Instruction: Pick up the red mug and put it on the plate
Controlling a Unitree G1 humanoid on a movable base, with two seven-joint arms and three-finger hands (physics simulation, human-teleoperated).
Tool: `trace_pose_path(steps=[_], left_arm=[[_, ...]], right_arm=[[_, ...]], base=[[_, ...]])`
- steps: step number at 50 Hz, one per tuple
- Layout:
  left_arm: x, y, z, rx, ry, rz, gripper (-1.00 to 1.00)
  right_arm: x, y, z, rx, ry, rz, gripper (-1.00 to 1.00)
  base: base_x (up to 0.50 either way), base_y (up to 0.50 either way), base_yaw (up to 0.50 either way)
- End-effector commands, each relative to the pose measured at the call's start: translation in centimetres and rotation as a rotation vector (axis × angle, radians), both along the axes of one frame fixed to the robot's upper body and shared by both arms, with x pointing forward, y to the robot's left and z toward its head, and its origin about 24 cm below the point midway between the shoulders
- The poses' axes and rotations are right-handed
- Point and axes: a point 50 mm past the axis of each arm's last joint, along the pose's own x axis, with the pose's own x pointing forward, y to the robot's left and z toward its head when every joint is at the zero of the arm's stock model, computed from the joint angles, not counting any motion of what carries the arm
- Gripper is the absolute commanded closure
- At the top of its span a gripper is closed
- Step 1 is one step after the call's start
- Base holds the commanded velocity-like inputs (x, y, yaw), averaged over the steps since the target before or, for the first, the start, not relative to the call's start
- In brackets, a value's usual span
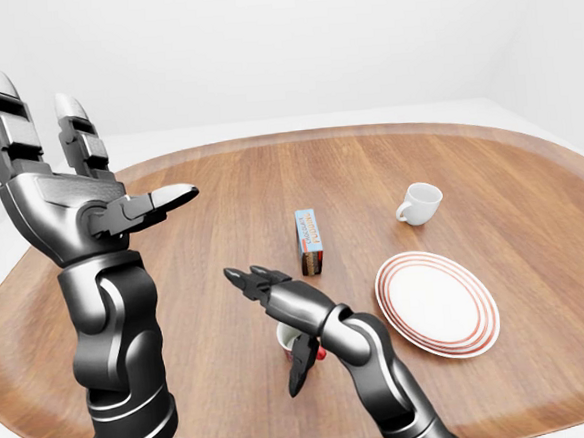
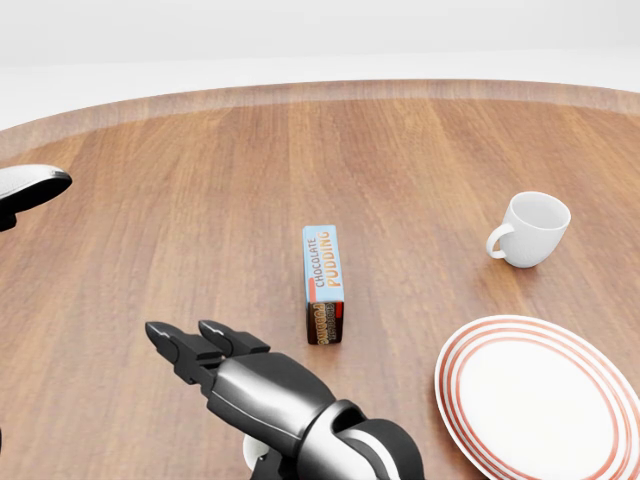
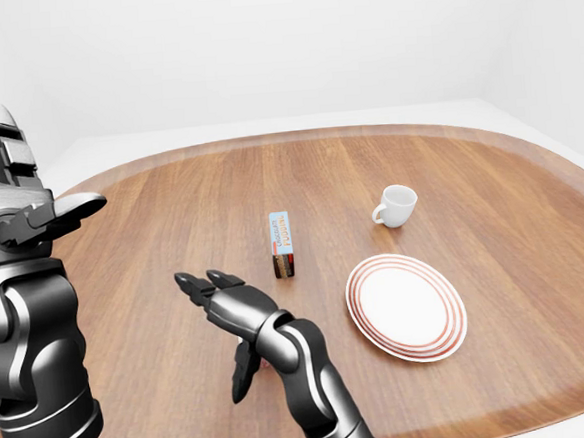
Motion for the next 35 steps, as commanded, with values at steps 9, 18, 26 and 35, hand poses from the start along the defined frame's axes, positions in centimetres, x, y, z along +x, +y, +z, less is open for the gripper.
trace_pose_path(steps=[9,18,26,35], left_arm=[[0.0,0.2,-0.1,-0.001,0.005,0.003,-1.0],[-0.1,0.1,-0.1,-0.001,0.004,0.0,-1.0],[-0.1,0.1,-0.1,-0.002,0.003,0.001,-1.0],[-0.1,0.2,-0.1,-0.003,0.004,0.003,-1.0]], right_arm=[[0.5,-0.2,-1.4,-0.072,0.032,-0.035,-1.0],[0.8,-0.3,-1.8,-0.072,0.045,-0.051,-1.0],[1.4,-0.7,-2.2,-0.06,0.047,-0.09,-1.0],[2.2,-1.0,-3.7,-0.04,0.091,-0.146,-1.0]], base=[[0.0,0.0,0.0],[0.0,0.0,0.0],[0.0,0.0,0.0],[0.0,0.0,0.0]])
